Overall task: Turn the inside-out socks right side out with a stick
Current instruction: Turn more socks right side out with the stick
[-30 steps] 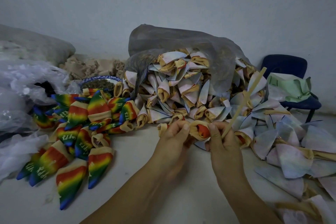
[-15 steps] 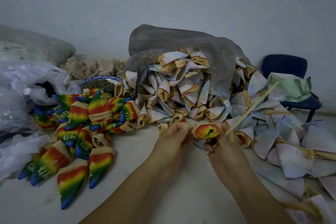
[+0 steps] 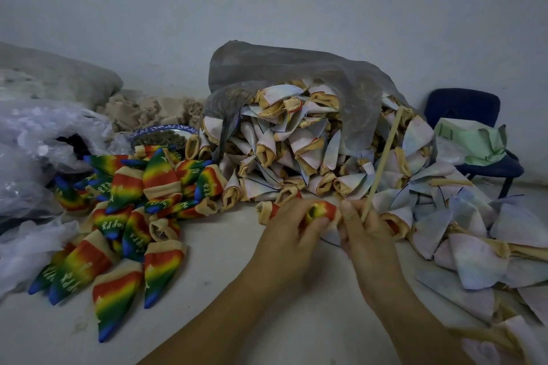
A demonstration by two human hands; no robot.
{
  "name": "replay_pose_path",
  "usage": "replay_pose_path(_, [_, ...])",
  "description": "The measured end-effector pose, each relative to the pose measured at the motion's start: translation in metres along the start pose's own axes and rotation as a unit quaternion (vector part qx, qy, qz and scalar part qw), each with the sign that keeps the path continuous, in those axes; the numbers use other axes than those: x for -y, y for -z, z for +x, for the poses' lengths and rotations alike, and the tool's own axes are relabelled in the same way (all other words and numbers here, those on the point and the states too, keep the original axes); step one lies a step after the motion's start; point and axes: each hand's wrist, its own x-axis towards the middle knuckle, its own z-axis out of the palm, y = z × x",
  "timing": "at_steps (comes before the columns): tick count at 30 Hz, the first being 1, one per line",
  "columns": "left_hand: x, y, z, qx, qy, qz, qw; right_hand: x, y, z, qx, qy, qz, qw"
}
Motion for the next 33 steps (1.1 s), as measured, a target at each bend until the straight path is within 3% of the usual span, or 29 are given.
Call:
replay_pose_path(2, [0.006,0.010,0.005,-0.048,0.093,-0.030,0.994,-0.004,0.012,0.007,-0.044,0.045,-0.100,0.993])
replay_pose_path(5, [0.025,0.025,0.012,-0.111,0.141,0.005,0.984,-0.011,0.033,0.018,-0.076,0.094,-0.241,0.963])
replay_pose_path(11, [0.051,0.022,0.013,-0.024,0.153,0.147,0.977,-0.025,0.026,0.015,0.085,0.064,-0.479,0.871])
replay_pose_path(15, [0.055,0.021,0.011,-0.052,0.182,0.116,0.975,-0.022,0.022,0.012,0.083,0.069,-0.569,0.815])
replay_pose_path(19, [0.046,0.020,0.010,-0.115,0.118,0.122,0.979,-0.021,0.022,0.012,0.054,0.092,-0.601,0.792])
replay_pose_path(25, [0.032,0.011,0.005,-0.057,0.010,0.155,0.986,-0.021,0.028,0.013,0.025,0.106,-0.515,0.850])
replay_pose_path(28, [0.028,0.010,0.005,-0.023,-0.021,0.170,0.985,-0.023,0.026,0.012,0.103,0.043,-0.575,0.810])
replay_pose_path(33, [0.013,-0.011,-0.007,0.040,-0.116,0.168,0.978,-0.021,0.021,0.014,0.080,0.079,-0.633,0.766])
